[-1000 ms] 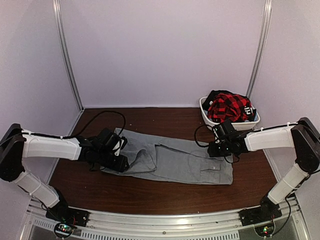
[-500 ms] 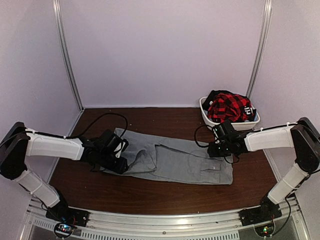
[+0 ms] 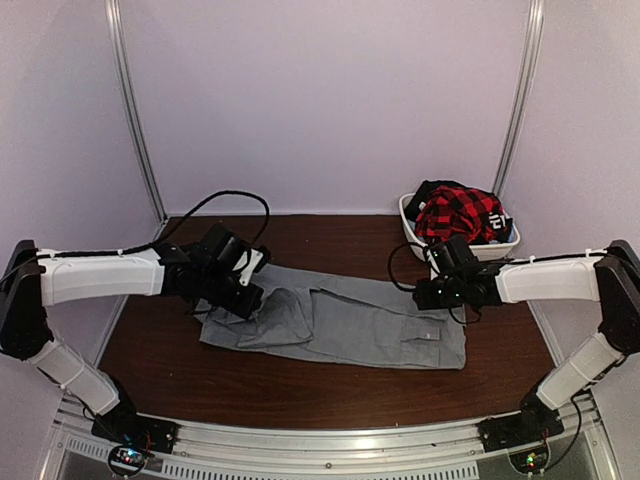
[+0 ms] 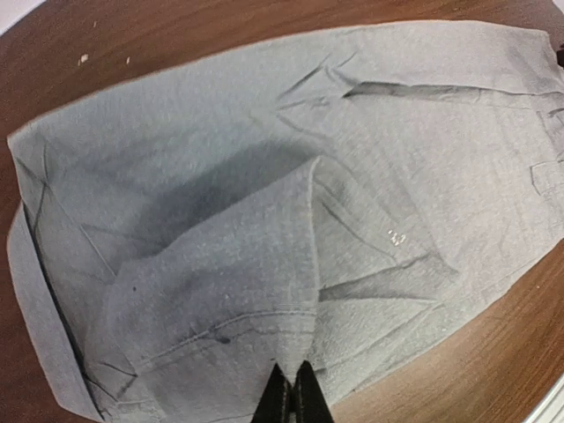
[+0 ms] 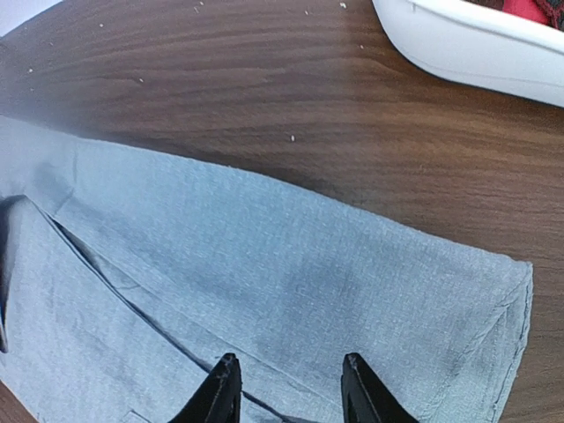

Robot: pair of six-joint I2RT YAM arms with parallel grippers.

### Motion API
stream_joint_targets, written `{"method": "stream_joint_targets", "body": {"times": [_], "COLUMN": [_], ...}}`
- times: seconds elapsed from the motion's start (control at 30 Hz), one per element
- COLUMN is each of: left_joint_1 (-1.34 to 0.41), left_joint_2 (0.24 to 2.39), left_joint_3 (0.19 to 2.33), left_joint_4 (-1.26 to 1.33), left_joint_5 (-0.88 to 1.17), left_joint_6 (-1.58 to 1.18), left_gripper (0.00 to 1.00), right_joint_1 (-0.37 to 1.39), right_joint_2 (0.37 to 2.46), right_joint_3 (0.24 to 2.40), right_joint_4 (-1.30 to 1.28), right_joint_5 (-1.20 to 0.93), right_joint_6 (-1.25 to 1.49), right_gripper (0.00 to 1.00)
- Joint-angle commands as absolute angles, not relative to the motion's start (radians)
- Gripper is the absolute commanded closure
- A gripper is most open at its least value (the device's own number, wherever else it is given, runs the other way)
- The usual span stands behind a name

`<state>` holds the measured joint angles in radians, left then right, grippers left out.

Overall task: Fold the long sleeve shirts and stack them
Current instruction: Fold the 1/3-folded shirt at the center of the board.

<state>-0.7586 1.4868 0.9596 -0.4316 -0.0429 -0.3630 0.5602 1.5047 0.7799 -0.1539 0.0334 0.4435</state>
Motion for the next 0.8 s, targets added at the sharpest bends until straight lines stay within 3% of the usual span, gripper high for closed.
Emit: {"method": "stream_joint_targets", "body": {"times": [0.0, 0.47, 0.77], "left_joint_1": [-0.762, -0.853, -0.93], "left_joint_2": [1.486, 1.804, 1.918], "left_joint_3": [1.091, 1.5, 1.546], "left_joint_4": [-0.508, -0.627, -0.508], "left_joint_5": [-0.019, -0.021, -0.001], "left_joint_6": [-0.162, 0.188, 0.217], "left_gripper": [1.0, 1.0, 0.97], "right_joint_1": [0.568, 0.568, 0.566], "right_joint_2": [1.451, 1.478, 1.451], "right_joint_3": [0.824, 0.843, 0.779], "right_joint_4": [-0.157, -0.189, -0.135], "right_joint_5": [0.032, 0.05, 0.029], "right_joint_6": [0.416, 0.403, 0.419], "right_gripper": [0.6, 0.6, 0.59]}}
